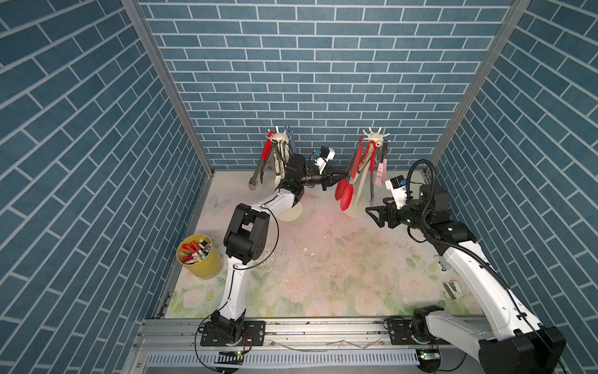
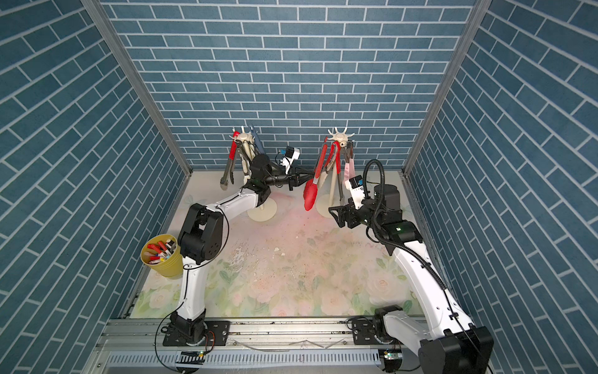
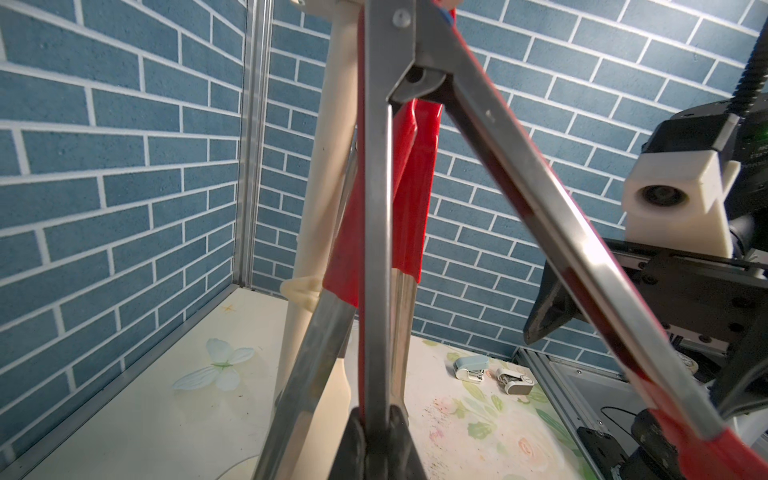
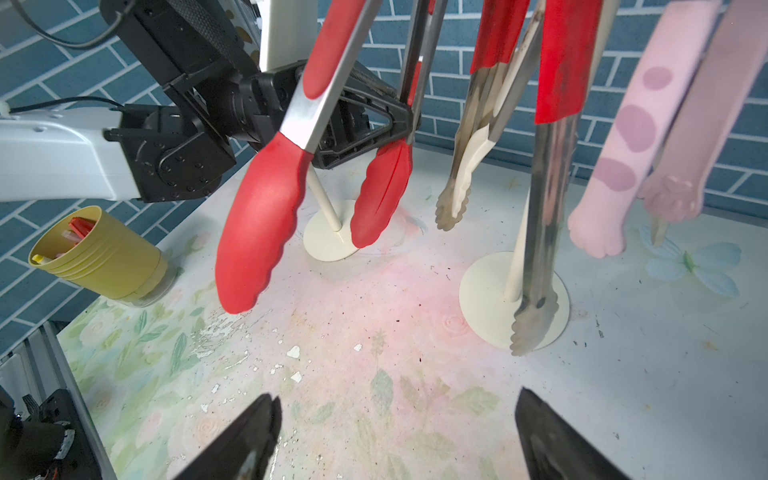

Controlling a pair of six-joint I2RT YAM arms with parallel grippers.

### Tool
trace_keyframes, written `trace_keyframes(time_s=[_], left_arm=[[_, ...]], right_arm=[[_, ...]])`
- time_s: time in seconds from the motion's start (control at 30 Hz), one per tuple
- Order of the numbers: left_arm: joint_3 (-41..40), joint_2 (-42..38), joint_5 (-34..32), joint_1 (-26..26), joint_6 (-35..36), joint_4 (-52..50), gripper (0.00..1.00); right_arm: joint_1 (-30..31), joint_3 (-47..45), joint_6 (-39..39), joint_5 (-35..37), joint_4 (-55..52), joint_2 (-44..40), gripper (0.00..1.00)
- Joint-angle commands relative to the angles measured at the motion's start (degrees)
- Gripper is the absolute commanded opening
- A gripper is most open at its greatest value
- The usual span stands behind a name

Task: Hang food tongs on kitchen utensil racks
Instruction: Hang the food tongs on the rack.

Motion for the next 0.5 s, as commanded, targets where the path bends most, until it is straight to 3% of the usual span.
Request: trace_keyframes(time_s=[0.0,0.27,0.47], left_arm=[[2.4,2.0,-0.4,0.6,-1.6,1.1,0.03],[3.1,2.4,0.8,0.4,-1.1,-0.6,0.02],[2.0,1.0,0.6,0.1,3.8,-6.7,0.01]], right_arm=[[-0.1,0.9,-3.0,-1.6,-0.3,-1.4,0.89],[-0.1,0.0,-3.4,-1.4,-0.5,-2.3,0.89],[-0.1,-1.0,-3.4,-1.7,-0.5,-3.0,0.89]])
